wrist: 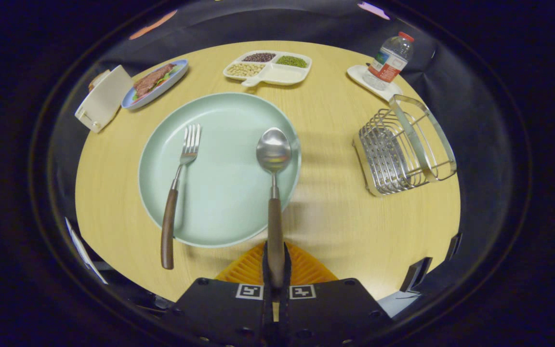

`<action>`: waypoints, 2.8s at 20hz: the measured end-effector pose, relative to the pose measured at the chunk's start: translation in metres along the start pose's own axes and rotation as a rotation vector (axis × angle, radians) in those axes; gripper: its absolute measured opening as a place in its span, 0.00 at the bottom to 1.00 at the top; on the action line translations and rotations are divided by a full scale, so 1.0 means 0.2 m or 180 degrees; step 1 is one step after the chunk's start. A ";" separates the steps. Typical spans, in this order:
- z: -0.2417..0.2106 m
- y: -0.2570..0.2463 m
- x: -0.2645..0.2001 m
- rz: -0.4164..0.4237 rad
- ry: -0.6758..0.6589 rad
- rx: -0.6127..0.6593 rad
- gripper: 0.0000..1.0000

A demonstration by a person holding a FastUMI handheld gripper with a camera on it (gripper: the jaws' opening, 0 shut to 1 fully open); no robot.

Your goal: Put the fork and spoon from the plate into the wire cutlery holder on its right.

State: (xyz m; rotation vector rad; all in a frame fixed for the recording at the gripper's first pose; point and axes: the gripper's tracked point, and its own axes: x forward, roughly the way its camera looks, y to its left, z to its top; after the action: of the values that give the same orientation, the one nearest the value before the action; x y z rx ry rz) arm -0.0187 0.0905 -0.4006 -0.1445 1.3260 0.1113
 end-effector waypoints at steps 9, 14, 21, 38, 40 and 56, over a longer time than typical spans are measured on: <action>0.07 -0.07 -0.29 0.0189 -0.0392 -0.0161 0.01; 0.11 -0.13 -0.42 0.0236 -0.0638 -0.0180 0.01; 0.18 -0.33 -0.63 0.0294 -0.0928 -0.0108 0.01; 0.18 -0.86 -0.48 -0.0086 -0.0685 0.0201 0.04; 0.19 -0.85 -0.47 -0.0063 -0.0669 0.0202 0.07; 0.41 -0.74 -0.78 -0.0345 -0.1419 0.0034 0.94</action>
State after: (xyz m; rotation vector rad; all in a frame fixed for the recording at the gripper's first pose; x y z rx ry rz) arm 0.0460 -0.0418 -0.2230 -0.1709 0.8724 0.0405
